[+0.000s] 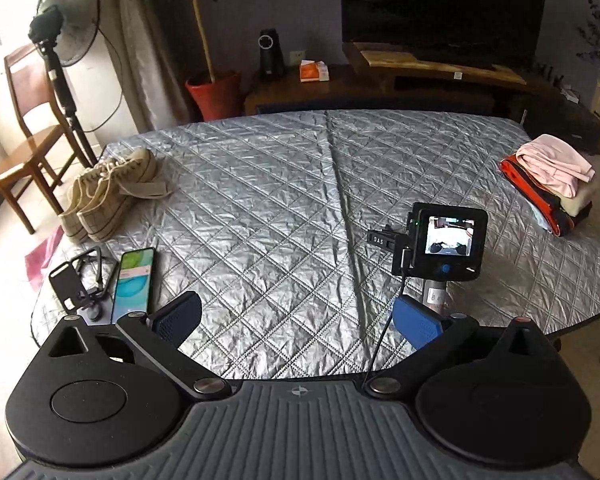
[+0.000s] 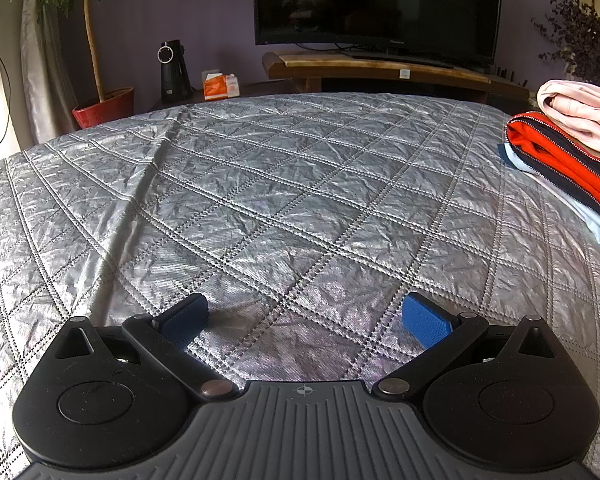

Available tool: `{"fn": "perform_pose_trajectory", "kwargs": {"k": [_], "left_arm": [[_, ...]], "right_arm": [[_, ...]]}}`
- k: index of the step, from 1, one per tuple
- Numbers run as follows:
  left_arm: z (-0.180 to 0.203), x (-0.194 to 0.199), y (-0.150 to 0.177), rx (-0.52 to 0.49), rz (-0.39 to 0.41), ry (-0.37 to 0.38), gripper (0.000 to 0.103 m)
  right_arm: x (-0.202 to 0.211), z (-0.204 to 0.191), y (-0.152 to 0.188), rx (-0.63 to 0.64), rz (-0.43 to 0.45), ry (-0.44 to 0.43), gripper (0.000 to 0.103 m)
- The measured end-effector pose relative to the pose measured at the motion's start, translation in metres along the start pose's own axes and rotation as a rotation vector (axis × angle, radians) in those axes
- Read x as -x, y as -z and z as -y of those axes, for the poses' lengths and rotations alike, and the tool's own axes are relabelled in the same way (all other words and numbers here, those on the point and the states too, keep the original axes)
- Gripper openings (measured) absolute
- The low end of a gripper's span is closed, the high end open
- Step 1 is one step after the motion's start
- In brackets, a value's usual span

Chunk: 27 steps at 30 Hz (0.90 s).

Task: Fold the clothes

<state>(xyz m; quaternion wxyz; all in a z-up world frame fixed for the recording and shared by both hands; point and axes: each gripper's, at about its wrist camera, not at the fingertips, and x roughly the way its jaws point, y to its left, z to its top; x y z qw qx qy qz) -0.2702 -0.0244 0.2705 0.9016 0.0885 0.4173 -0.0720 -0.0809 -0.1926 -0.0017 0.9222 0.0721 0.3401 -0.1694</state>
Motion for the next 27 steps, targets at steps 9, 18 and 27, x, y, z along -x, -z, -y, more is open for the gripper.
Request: {"fn": "perform_pose_trajectory", "kwargs": {"k": [9, 18, 27], "left_arm": [[0.0046, 0.0059, 0.0012, -0.011, 0.013, -0.005, 0.103], [0.0049, 0.005, 0.0015, -0.019, 0.013, -0.011, 0.103], [0.0046, 0.001, 0.0025, -0.023, 0.007, -0.012, 0.103]], "right_arm": [[-0.0003, 0.0003, -0.0004, 0.0, 0.0, 0.0, 0.103], [-0.0003, 0.0004, -0.0004, 0.0, 0.0, 0.0, 0.103], [-0.0002, 0.0004, -0.0004, 0.0, 0.0, 0.0, 0.103]]}}
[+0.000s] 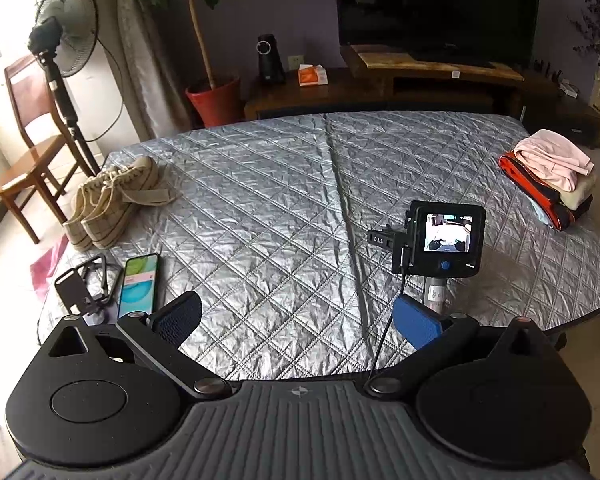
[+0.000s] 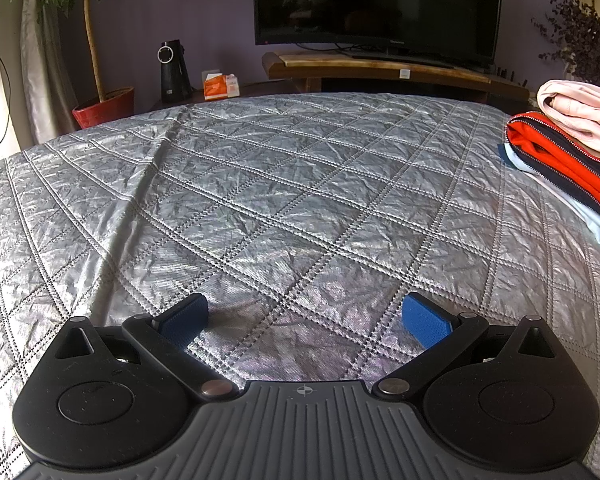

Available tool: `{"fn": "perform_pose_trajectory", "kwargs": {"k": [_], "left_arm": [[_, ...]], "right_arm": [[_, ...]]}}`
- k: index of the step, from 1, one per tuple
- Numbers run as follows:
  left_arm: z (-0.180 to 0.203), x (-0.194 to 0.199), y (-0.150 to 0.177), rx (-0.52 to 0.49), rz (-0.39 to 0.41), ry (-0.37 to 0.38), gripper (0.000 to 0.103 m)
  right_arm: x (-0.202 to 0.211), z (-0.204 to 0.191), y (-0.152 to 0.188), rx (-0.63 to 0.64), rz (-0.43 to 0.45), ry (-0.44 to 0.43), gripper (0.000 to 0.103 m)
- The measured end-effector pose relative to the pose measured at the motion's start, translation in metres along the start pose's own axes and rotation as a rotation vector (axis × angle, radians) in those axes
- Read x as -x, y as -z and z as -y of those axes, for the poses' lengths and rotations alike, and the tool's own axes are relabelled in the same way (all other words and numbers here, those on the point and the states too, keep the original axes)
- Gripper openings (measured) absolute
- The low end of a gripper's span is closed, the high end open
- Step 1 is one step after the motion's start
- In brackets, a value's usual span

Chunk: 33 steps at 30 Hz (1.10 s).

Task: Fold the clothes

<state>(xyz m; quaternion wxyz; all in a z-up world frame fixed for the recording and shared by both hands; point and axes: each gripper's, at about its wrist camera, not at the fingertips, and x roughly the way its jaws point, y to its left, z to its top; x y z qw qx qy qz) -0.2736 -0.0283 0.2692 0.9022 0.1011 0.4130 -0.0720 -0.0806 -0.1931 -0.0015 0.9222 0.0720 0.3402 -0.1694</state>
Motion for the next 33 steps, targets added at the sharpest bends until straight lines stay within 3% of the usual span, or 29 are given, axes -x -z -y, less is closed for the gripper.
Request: {"fn": "perform_pose_trajectory", "kwargs": {"k": [5, 10, 16, 21, 25, 29, 33], "left_arm": [[-0.008, -0.009, -0.006, 0.016, -0.002, 0.046, 0.103], [-0.041, -0.04, -0.031, 0.053, 0.05, 0.054, 0.103], [-0.075, -0.117, -0.041, 0.073, 0.08, 0.038, 0.103], [-0.078, -0.202, -0.032, 0.005, -0.016, -0.036, 0.103], [-0.071, -0.256, -0.022, -0.008, -0.053, 0.006, 0.103], [-0.058, -0.3, -0.016, -0.037, -0.043, 0.006, 0.103], [-0.056, -0.334, -0.009, 0.005, -0.059, 0.036, 0.103]], "right_arm": [[0.0, 0.0, 0.0, 0.0, 0.0, 0.0, 0.103], [0.0, 0.0, 0.0, 0.0, 0.0, 0.0, 0.103], [0.0, 0.0, 0.0, 0.0, 0.0, 0.0, 0.103], [0.0, 0.0, 0.0, 0.0, 0.0, 0.0, 0.103], [0.0, 0.0, 0.0, 0.0, 0.0, 0.0, 0.103], [0.0, 0.0, 0.0, 0.0, 0.0, 0.0, 0.103], [0.0, 0.0, 0.0, 0.0, 0.0, 0.0, 0.103]]}}
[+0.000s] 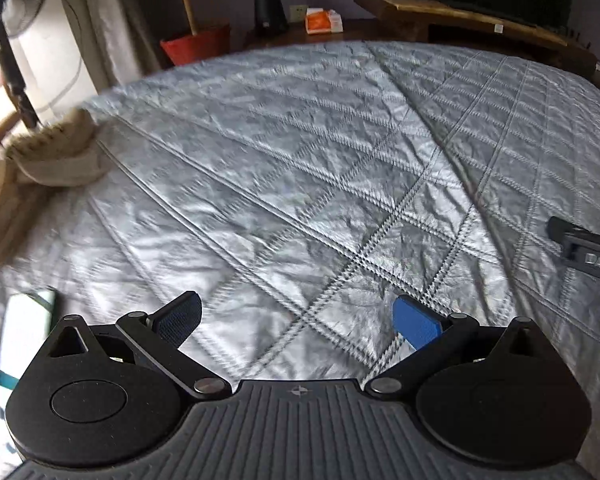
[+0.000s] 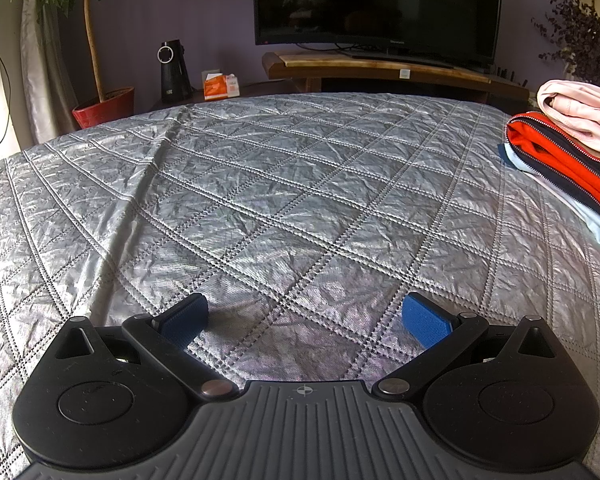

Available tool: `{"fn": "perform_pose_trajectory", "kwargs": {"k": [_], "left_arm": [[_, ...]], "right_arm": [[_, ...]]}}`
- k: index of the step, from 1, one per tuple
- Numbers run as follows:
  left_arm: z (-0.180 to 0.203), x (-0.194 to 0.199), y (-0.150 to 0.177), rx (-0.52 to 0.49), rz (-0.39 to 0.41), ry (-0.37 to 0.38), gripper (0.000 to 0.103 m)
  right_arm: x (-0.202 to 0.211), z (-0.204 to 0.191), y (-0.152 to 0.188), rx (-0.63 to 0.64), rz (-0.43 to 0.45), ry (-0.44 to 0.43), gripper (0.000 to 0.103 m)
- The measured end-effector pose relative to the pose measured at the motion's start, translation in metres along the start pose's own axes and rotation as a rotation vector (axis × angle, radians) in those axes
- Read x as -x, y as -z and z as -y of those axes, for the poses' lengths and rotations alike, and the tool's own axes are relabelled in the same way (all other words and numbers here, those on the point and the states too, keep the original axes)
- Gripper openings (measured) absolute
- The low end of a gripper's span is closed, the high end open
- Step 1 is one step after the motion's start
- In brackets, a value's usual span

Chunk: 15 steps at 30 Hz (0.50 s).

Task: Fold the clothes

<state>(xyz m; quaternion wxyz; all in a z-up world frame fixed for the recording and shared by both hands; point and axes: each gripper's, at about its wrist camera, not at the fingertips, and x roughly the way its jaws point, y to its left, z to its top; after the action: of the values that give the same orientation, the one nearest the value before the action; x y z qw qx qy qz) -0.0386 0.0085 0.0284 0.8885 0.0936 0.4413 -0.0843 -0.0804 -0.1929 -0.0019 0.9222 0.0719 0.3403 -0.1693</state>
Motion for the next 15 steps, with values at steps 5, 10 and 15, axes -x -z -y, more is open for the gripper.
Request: {"fn": "perform_pose_trajectory", "kwargs": {"k": [5, 10, 15], "left_arm": [[0.003, -0.016, -0.004, 0.048, 0.047, 0.059, 0.103], [0.006, -0.024, -0.006, 0.069, 0.098, 0.057, 0.103], [0.002, -0.033, -0.009, 0.088, 0.141, 0.039, 0.103]], "right_arm": [[0.001, 0.0, 0.0, 0.0, 0.0, 0.0, 0.103], [0.001, 0.0, 0.0, 0.0, 0.0, 0.0, 0.103], [0.001, 0.0, 0.0, 0.0, 0.0, 0.0, 0.103]]}}
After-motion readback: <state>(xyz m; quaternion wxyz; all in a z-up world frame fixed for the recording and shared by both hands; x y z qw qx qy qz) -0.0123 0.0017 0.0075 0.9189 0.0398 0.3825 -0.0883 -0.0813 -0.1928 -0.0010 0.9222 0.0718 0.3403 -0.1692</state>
